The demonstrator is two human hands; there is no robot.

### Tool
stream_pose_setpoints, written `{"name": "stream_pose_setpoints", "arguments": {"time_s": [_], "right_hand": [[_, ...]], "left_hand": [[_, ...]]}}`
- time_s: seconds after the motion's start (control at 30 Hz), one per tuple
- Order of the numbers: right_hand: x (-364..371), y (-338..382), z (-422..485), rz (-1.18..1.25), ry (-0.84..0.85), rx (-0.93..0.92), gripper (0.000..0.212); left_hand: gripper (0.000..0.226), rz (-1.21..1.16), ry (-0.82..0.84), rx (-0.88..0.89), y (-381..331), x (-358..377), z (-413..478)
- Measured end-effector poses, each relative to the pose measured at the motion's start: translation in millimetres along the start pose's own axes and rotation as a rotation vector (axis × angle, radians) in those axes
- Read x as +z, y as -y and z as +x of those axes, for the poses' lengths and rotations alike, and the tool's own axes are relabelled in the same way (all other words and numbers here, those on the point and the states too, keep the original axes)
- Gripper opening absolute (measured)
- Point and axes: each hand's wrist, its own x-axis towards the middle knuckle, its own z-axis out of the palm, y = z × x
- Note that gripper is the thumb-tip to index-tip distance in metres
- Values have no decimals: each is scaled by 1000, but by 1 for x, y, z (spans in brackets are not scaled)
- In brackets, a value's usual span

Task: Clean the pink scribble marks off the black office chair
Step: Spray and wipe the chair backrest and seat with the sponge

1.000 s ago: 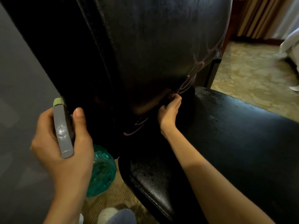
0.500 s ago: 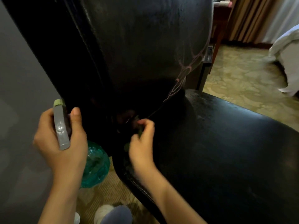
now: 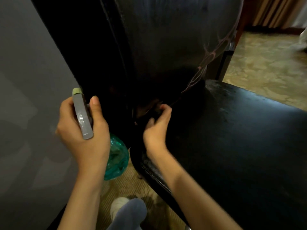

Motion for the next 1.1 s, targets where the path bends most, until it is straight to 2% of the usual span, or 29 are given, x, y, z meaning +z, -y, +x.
{"name": "stream_pose_setpoints", "arguments": {"time_s": [0.13,0.2,0.3,0.4,0.5,0.7,0.83,0.97,1.1], "right_hand": [[-10,16,-58,27,273,-73,40],[-26,24,-56,76,235,-51,37],[-54,42,-44,164,73,-46,41],[-59,63,-33,127,33,-275,40],[-31,63,-31,-11,12,-439,42],[8,33,-33,-36,-144,-500,44],[22,15,-35,-113,-140,-507,48],[20,-9,-33,-258,-40,-525,52],[10,-21,-41,-634,66,-527,85]], "left_hand": [[23,-13,16,-23,-4,-3,-1],[17,-1,32,-35,-6,-4,0],[17,19,28,-49,-10,-5,1],[23,24,27,-58,-10,-5,3],[23,32,21,-46,-10,-4,1],[15,33,-18,-22,-8,0,0],[15,33,-27,-24,-6,2,1],[13,26,-9,-14,-5,1,3],[14,23,0,-15,-5,-1,3]]}}
